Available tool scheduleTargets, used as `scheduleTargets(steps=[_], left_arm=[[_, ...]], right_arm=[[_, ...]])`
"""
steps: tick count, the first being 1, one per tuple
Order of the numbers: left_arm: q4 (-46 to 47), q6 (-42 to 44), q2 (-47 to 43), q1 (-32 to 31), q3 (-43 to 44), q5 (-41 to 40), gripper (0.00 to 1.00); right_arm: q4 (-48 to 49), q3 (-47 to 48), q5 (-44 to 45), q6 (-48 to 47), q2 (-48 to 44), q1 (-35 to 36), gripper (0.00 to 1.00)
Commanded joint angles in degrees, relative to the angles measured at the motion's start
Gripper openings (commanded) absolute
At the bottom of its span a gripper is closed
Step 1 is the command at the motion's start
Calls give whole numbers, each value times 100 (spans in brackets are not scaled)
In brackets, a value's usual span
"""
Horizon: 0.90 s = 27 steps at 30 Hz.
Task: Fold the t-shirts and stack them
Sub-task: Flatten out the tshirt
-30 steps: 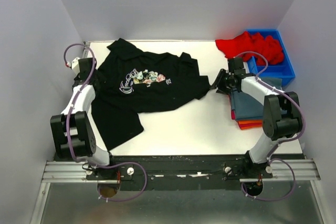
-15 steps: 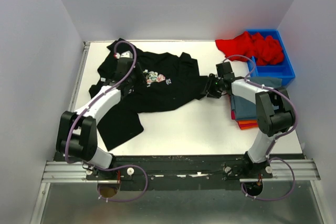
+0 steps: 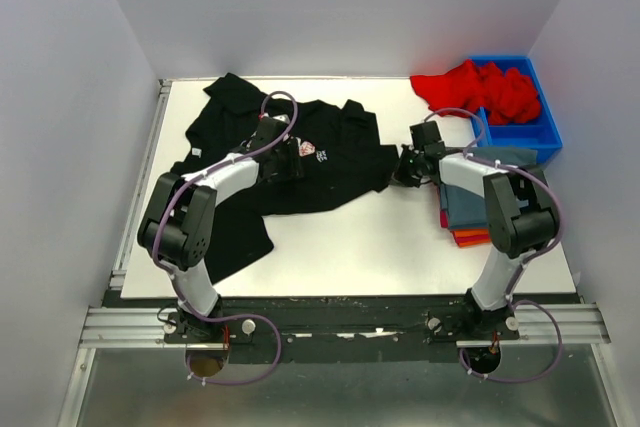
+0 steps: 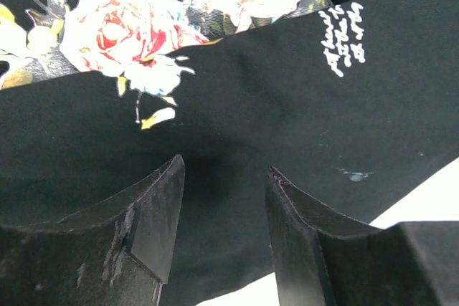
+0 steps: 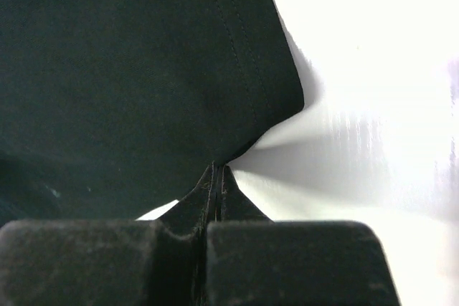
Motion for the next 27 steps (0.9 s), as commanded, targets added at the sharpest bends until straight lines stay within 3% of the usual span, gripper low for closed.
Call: scheduleTargets(steps=[1,8,10,13,15,18,20,21,27], left_arm=[[24,466,273,-35,150,-97,58],[-643,687,836,-35,642,-1090,50],[-802,669,942,-35,757,-1249,39],[-794,660,960,-35,766,-1171,10],[-750,669,898,-35,714,-1144,0],[-890,625,854,-26,722,-1529,0],[-917,572,784,-17,687,-1715,0],[-908,555,740,-8,644,-1776,0],[-856,265,468,114,442,-2085,0]], right_arm=[[-15,-248,548,-61,-690,36,1],[-94,-468,907,-193,-1446,27,1],[-94,-495,997,-202,-1578,27,1],[-77,-503,1006,-210,-1666,27,1],[-77,-503,1084,-193,-1675,27,1],[-94,-503,1173,-202,-1702,1,7],[-86,-521,1164,-184,-1710,-17,33],[-60,-556,1086,-210,-1702,-26,37],[152,-583,409,-228,-1255,-17,34]])
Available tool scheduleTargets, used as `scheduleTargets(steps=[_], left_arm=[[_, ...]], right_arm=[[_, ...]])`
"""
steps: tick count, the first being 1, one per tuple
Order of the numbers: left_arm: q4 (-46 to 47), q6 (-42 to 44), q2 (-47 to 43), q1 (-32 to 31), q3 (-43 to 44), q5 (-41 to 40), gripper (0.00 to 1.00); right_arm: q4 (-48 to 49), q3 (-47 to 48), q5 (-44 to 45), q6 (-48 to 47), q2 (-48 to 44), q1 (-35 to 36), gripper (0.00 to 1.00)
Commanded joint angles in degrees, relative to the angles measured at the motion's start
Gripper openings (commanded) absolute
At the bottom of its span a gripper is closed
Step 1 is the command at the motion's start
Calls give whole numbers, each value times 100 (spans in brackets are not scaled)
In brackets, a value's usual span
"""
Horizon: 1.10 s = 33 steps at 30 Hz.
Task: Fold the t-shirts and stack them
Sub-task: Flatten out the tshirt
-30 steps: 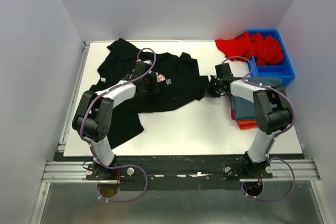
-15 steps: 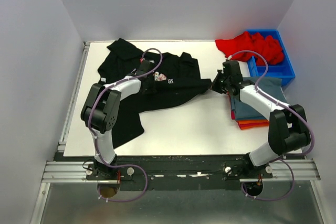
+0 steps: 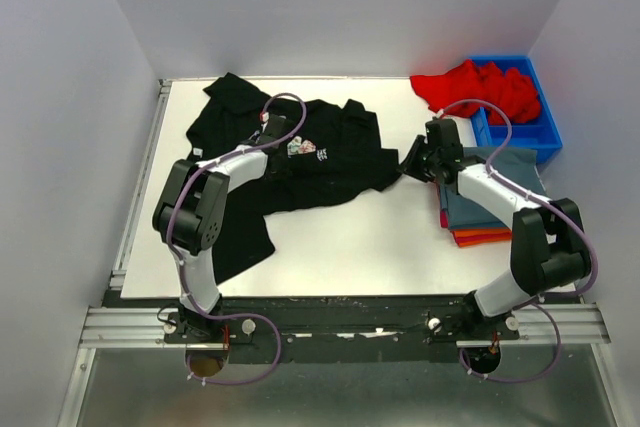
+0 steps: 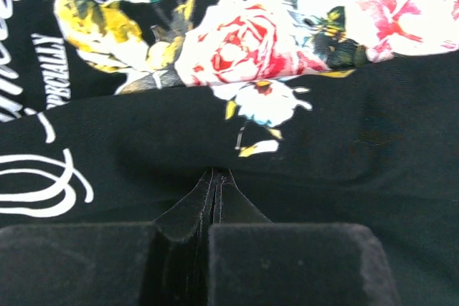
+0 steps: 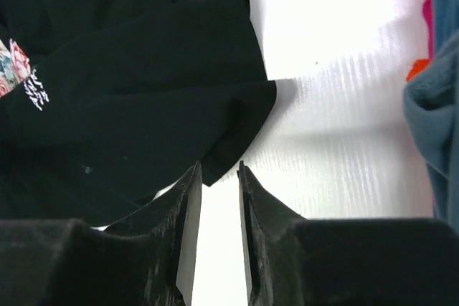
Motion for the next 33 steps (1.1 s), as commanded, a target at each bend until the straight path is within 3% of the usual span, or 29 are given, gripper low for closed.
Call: scheduleTargets(steps=[1,4,8,12,14,25,33], left_arm=[[-130,-225,-395,163,-291,-450,0],[195,-251,-764,163,-563,-238,0],[468,-199,-1125,154,-818,33,0],[969,-155,-1477,110,-1152,657,21],[1031,-146,-1521,67,-1170,807,26],[1180,3,-1135,-329,-978,1730,39],[1207,241,-889,-637,-793,2169,50]], right_arm=[[134,1,-479,-93,446,-15,31],[143,63,-690,-110,728,-15,28],[152,80,-673,-128,913,-15,32],[213,124,-778,-66,1106,-15,36],[222,168,-805,-40,1177,-15,38],[476,80,-752,13,1037,-15,47],[591,256,-1016,30,1353,3,47]])
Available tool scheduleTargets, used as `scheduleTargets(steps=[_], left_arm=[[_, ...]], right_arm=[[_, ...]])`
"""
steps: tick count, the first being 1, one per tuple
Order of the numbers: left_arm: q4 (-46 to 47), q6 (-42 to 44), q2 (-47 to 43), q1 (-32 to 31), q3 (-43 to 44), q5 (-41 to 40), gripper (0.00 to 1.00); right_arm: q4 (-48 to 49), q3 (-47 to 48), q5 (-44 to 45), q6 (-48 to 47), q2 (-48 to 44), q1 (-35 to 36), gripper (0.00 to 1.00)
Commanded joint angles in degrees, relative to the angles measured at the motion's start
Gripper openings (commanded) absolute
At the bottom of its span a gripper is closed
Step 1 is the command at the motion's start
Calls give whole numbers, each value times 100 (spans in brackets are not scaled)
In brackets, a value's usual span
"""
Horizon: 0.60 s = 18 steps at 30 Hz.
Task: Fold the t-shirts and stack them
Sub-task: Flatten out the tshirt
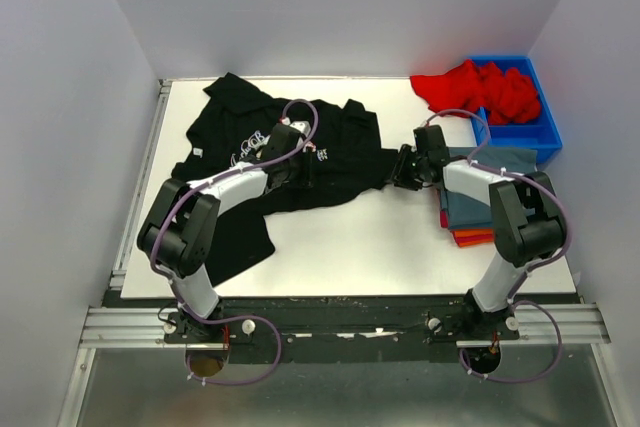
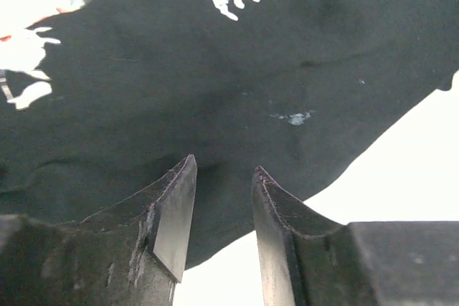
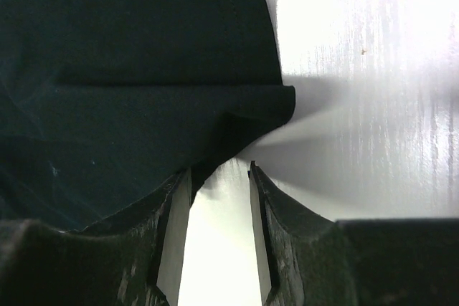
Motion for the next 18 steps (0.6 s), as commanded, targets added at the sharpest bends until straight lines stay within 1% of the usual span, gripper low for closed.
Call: scheduleTargets(steps=[1,3,9,12,16,18], left_arm=[[114,238,182,-158,226,544,51],[79,326,270,-237,305,676,54],[-27,546,455,-562,516,685,57],[0,625,455,-668,534,668,57],[-79,696,464,-791,595,344,59],[-246,748,490,-853,674,106,59]], right_arm=[[202,177,-214,24,205,5,47],[237,213,-240,24,249,14,47],[272,309,-495,41,451,58,49],[316,327,-557,50,460,93,55],[378,327,-645,24,513,146,59],[387,327,-697,24,522,163,59]])
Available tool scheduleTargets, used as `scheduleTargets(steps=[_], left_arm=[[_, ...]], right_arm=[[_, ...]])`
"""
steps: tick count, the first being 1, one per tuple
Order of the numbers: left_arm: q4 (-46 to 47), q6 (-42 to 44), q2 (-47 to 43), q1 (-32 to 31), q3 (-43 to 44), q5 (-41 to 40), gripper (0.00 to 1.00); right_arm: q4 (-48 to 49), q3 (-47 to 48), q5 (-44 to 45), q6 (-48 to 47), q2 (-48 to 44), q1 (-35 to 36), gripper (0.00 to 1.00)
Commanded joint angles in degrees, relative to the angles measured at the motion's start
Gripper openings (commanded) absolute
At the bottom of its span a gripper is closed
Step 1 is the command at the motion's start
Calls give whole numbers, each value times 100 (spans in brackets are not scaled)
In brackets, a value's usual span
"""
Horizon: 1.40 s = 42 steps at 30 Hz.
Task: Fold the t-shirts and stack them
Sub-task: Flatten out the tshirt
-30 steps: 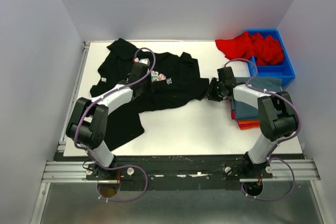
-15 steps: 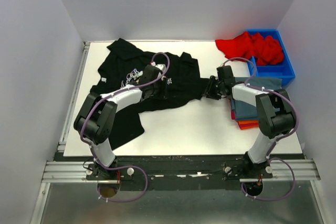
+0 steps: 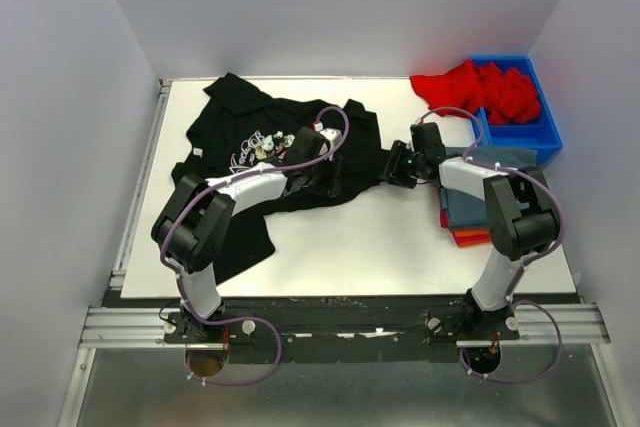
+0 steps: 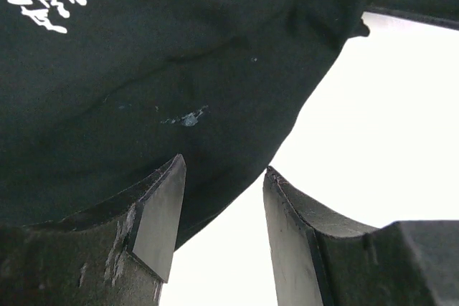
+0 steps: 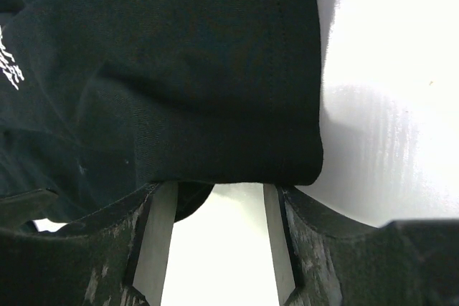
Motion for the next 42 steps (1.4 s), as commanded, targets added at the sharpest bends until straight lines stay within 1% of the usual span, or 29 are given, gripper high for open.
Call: scheduleTargets(steps=[1,7,9,14,16,17,18,20,21,25,27,28,29,31,32,36,37,42], left_arm=[[-227,224,69,-120,241,-474,59],[-95,338,-81,-156,136,-527,59],[-200,452,-55,-252,189,-773,59],[-341,672,112,-472,355,-1265,60],[-472,742,270,-560,478,-1484,59],[-534,760,340,-586,540,-1555,59],[-587,769,385,-586,593,-1626,59],[-605,769,446,-604,628,-1679,59],[-587,760,464,-595,637,-1679,59],[-745,778,709,-613,812,-1556,56],[-885,795,867,-604,944,-1503,50],[-938,795,912,-613,988,-1503,44],[-974,804,964,-604,1032,-1494,30],[-1026,813,1017,-613,1076,-1433,10],[-1044,822,1035,-613,1103,-1389,1],[-1071,848,1009,-613,1112,-1231,0],[-1071,848,965,-613,1086,-1231,0],[-1071,769,737,-543,936,-1783,0]], right_arm=[[135,95,-265,4,172,100,59],[311,-159,-317,-48,-188,109,58],[522,-160,-449,-49,-179,109,58],[627,-81,-704,4,31,144,57],[584,42,-783,22,198,162,48],[540,112,-809,22,259,170,38],[470,156,-810,30,312,170,26],[382,165,-661,-5,234,170,4],[199,157,-538,-48,129,170,1],[30,-10,112,-84,-380,170,1],[4,-115,393,-110,-635,170,1],[-40,-150,560,-110,-715,170,1],[-84,-186,744,-101,-820,170,1],[-111,-247,982,-84,-978,162,1],[-111,-291,1044,-93,-1040,162,1],[-163,-336,1186,-49,-1129,162,1],[-181,-335,1351,-49,-1129,162,1],[-497,-239,1826,-22,-1137,153,1]])
